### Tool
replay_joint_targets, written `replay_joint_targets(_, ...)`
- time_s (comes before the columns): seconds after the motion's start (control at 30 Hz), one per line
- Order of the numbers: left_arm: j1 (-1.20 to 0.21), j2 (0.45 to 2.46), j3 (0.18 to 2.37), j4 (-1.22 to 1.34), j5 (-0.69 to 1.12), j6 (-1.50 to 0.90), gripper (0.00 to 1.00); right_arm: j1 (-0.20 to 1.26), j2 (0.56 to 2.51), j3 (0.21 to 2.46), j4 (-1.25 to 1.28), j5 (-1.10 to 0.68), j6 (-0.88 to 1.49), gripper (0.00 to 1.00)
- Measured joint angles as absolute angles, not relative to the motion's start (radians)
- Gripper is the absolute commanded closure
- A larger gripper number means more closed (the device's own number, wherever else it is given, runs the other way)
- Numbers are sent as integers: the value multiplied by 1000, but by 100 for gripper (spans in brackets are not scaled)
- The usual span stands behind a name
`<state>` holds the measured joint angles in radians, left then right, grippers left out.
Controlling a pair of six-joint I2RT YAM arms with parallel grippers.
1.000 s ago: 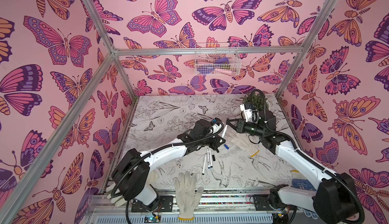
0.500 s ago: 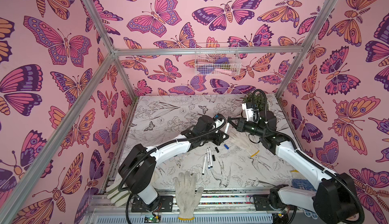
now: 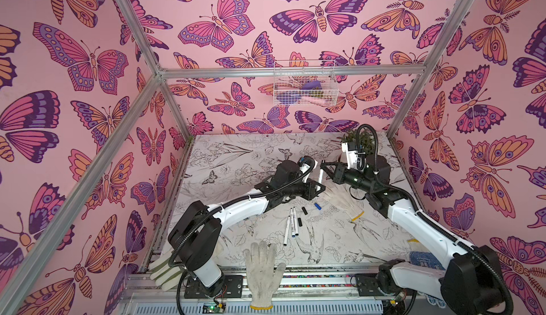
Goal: Insert pens into pen caps
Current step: Put on the pen cap to the pen.
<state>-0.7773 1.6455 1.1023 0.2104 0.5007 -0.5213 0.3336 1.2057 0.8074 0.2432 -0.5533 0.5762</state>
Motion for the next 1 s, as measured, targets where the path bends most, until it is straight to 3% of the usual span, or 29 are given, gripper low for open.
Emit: replay_joint_targets(1.0,-799,1631,1118,138,392,-415,100,335,1193,852,100,-584,384,100)
